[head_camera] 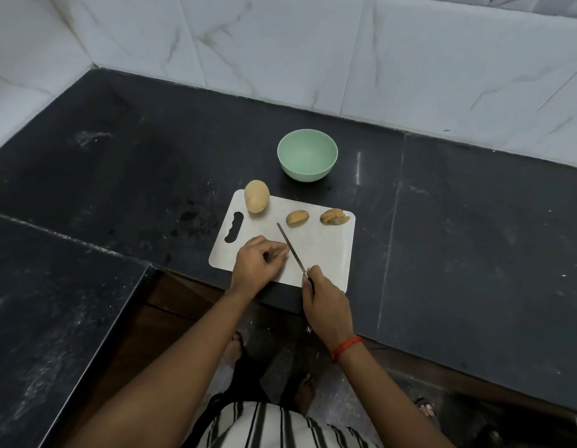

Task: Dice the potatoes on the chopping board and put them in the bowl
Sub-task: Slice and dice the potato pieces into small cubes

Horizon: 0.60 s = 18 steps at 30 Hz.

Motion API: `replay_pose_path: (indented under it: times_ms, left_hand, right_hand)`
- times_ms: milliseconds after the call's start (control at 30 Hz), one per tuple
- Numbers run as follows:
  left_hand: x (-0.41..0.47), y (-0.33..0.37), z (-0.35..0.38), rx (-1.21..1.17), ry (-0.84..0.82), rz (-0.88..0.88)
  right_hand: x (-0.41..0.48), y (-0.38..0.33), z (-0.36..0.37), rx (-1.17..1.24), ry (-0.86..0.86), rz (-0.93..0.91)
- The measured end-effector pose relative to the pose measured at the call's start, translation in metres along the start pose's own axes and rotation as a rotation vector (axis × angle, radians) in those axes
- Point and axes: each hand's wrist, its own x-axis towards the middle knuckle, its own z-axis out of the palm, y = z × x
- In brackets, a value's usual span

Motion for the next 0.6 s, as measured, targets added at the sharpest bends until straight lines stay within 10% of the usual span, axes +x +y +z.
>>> replay_pose_path:
  times_ms: [600]
  left_hand:
    - [-0.008,0.018,0.007,0.049,0.061,-0.105]
  right_hand:
    - [-0.003,0.011,-0.009,0.369,0.092,0.036]
